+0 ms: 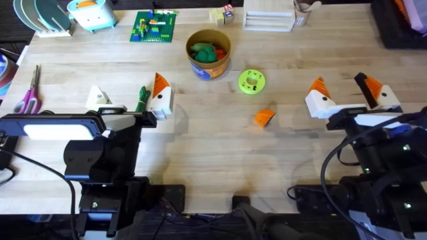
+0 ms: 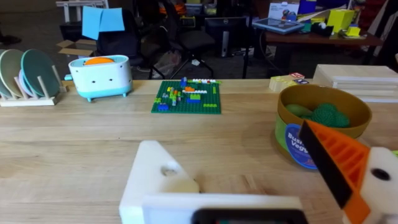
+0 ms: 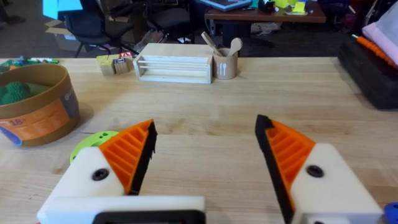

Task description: Pick up the gripper from the table and insert it into the empty holder that is missing its gripper. Then pick up a screw, insert it into the mounting hole, and use the screwdriver to tighten it. Finally, clean up the table by picking up the vegetable and placing it into the bucket.

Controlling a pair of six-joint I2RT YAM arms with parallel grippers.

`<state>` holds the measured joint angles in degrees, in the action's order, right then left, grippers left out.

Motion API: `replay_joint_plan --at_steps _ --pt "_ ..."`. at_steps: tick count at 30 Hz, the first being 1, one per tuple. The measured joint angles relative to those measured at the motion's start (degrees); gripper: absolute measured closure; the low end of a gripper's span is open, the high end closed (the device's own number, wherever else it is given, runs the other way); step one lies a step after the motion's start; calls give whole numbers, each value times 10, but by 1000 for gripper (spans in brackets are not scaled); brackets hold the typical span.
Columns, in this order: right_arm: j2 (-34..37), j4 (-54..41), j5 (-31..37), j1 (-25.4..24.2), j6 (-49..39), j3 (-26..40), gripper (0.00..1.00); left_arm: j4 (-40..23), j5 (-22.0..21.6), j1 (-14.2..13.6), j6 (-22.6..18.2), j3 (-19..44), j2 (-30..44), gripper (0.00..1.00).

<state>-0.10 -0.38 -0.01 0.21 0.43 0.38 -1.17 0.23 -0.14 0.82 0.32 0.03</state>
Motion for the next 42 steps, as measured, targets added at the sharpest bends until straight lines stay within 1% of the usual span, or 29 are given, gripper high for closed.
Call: replay_joint_plan --at_steps 11,14,16,18,21,24,26,31,34,36,38,42 --pt "0 -3 2 0 0 1 11 0 0 0 0 0 0 9" --pt "0 0 2 0 0 1 10 -7 -7 0 3 2 0 9" --pt "0 -13 2 0 0 6 10 -42 -28 0 16 16 1 9" --pt "4 -52 2 0 0 27 10 -86 -53 2 37 47 8 9" --pt "30 -124 2 0 0 84 10 -142 -77 21 62 120 41 9" --pt "75 -184 2 0 0 158 10 -195 -84 53 77 200 105 9" --pt "117 -219 1 0 0 213 10 -232 -78 79 82 249 165 10" --pt "231 -261 1 0 0 322 10 -319 -25 156 87 364 363 11" --pt "289 -267 0 0 0 364 10 -339 6 197 89 415 480 8" --pt "315 -267 0 0 0 379 10 -338 18 214 90 434 545 8" --pt "328 -267 0 0 0 383 10 -338 25 223 92 444 597 8" --pt "335 -269 0 0 0 383 10 -343 43 226 95 449 678 7"
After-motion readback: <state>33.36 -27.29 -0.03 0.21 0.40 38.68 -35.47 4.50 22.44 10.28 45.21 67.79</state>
